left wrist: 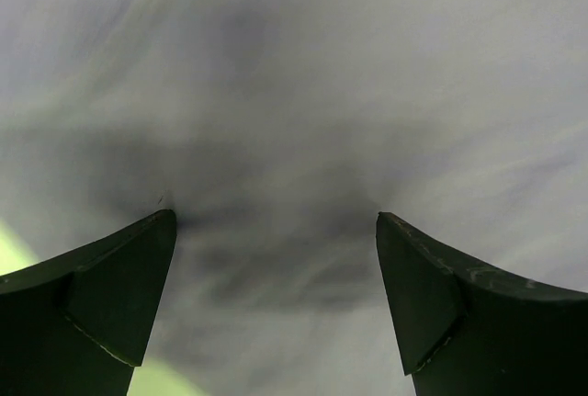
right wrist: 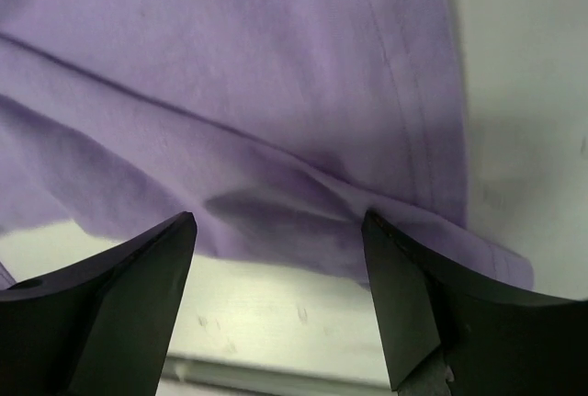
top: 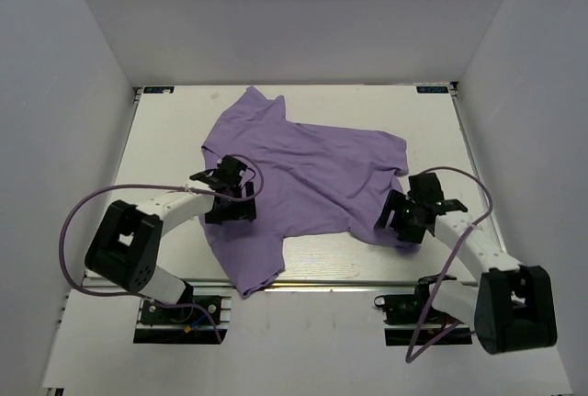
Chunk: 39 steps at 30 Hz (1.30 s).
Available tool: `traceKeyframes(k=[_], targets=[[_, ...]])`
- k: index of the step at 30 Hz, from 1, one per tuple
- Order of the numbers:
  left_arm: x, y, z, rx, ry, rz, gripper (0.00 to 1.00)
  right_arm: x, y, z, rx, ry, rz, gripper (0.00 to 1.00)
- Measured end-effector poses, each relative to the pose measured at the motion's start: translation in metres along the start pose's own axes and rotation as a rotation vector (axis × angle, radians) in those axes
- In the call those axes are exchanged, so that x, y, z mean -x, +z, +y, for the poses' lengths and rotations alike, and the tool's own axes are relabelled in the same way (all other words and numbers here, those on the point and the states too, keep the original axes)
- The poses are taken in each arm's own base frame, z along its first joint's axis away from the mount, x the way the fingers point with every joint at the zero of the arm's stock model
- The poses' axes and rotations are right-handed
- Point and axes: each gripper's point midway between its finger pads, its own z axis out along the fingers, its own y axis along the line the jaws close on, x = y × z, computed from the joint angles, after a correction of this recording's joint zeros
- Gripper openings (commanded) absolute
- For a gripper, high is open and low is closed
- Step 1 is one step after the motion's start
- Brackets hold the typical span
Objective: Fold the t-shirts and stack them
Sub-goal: Flatten out the tshirt
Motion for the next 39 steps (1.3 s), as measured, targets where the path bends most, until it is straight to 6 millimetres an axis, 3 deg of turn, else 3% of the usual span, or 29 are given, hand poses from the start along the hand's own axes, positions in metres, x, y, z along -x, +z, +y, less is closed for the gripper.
traceKeyframes(k=[4, 6, 8, 11, 14, 17, 19, 22, 25, 30, 35, 39], targets=[[-0.034, -0.022, 0.029, 0.116, -0.082, 0.087, 1.00, -0.025, -0.025, -0.002, 0.016, -0.019, 0.030, 0.82], [-0.037, -0.038, 0.039, 0.155, -0.118, 0.081, 1.00, -0.018, -0.038, 0.004, 0.037, -0.033, -0.004, 0.84], [-0.025, -0.056, 0.044, 0.175, -0.143, 0.022, 1.00, 0.001, -0.051, 0.015, 0.062, -0.055, -0.069, 0.84], [0.022, -0.084, 0.038, 0.151, -0.179, -0.152, 1.00, 0.039, -0.064, 0.030, 0.071, -0.077, -0.178, 0.84], [0.086, -0.110, 0.019, 0.100, -0.191, -0.330, 1.00, 0.091, -0.069, 0.036, -0.003, -0.067, -0.295, 0.84], [0.153, -0.116, -0.008, 0.070, -0.171, -0.446, 1.00, 0.145, -0.065, 0.041, -0.091, -0.060, -0.380, 0.86], [0.175, -0.103, -0.021, 0.075, -0.146, -0.450, 1.00, 0.179, -0.055, 0.043, -0.150, -0.055, -0.405, 0.86], [0.202, -0.060, -0.041, 0.084, -0.092, -0.427, 1.00, 0.220, -0.036, 0.046, -0.212, -0.047, -0.410, 0.86], [0.200, -0.009, -0.046, 0.112, -0.030, -0.354, 1.00, 0.251, -0.017, 0.042, -0.247, -0.044, -0.404, 0.84], [0.185, 0.044, -0.046, 0.138, 0.040, -0.257, 1.00, 0.299, 0.022, 0.030, -0.262, -0.051, -0.380, 0.76], [0.181, 0.063, -0.041, 0.135, 0.056, -0.223, 1.00, 0.316, 0.059, 0.013, -0.272, -0.066, -0.326, 0.72], [0.184, 0.068, -0.039, 0.125, 0.050, -0.225, 1.00, 0.305, 0.084, 0.005, -0.262, -0.083, -0.259, 0.70]])
